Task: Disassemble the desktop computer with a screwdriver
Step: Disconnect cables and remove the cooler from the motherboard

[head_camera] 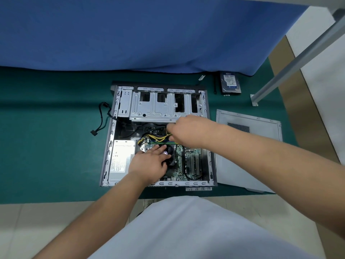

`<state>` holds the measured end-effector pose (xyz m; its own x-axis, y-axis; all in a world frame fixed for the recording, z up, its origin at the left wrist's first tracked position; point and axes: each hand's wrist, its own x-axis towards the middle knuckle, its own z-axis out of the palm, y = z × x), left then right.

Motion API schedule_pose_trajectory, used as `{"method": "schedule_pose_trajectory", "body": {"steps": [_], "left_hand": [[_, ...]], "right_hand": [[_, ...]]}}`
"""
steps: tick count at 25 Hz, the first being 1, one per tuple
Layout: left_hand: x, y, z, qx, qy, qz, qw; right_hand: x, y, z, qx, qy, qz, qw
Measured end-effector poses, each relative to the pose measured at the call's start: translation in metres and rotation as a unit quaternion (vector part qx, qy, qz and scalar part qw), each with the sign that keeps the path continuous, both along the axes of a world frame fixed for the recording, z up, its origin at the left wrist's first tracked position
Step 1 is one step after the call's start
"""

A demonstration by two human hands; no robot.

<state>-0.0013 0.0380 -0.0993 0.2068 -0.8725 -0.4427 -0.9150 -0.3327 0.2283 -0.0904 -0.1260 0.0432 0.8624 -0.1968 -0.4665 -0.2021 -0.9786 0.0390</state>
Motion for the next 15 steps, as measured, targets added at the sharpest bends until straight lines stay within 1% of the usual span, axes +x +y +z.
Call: {"method": "schedule_pose_trajectory", "body": {"steps": [1, 2, 3, 5, 6, 8, 10, 11, 12, 14, 15], "left_hand": [[0.0, 0.0, 0.0, 0.001, 0.0, 0.0, 1.0], [0.0, -0.001, 0.0, 0.001, -0.001, -0.001, 1.0], [0.0, 0.0, 0.0, 0.001, -0.001, 0.0, 1.0], [0.0, 0.0, 0.0, -0.001, 0.002, 0.0, 1.0], [-0.001, 0.0, 0.0, -0.003, 0.003, 0.001, 1.0], [0.0, 0.0, 0.0, -0.005, 0.004, 0.002, 1.0], [0.0, 0.0, 0.0, -0.006, 0.005, 0.003, 1.0], [0.0, 0.0, 0.0, -0.006, 0.005, 0.003, 1.0], [0.0, 0.0, 0.0, -0.004, 0.004, 0.002, 1.0], [0.0, 0.0, 0.001, -0.002, 0.0, -0.002, 1.0], [0.0, 0.0, 0.001, -0.002, 0.0, -0.003, 1.0]], "right_hand": [[-0.001, -0.002, 0.003, 0.01, 0.032, 0.05, 0.998], [-0.001, -0.002, 0.005, 0.015, 0.051, 0.073, 0.996], [-0.002, -0.003, 0.004, 0.02, 0.053, 0.069, 0.996], [-0.003, 0.0, 0.003, 0.046, -0.003, -0.041, 0.998], [-0.005, 0.004, 0.002, 0.042, -0.032, -0.105, 0.993], [-0.004, 0.012, -0.003, 0.008, -0.069, -0.17, 0.983], [-0.001, 0.017, -0.006, 0.028, -0.066, -0.23, 0.971], [0.001, 0.017, -0.003, 0.05, -0.046, -0.232, 0.97], [0.002, 0.016, 0.0, 0.068, -0.022, -0.207, 0.976], [0.004, 0.012, 0.006, 0.074, 0.031, -0.125, 0.989], [0.004, 0.01, 0.008, 0.079, 0.039, -0.097, 0.991]]}}
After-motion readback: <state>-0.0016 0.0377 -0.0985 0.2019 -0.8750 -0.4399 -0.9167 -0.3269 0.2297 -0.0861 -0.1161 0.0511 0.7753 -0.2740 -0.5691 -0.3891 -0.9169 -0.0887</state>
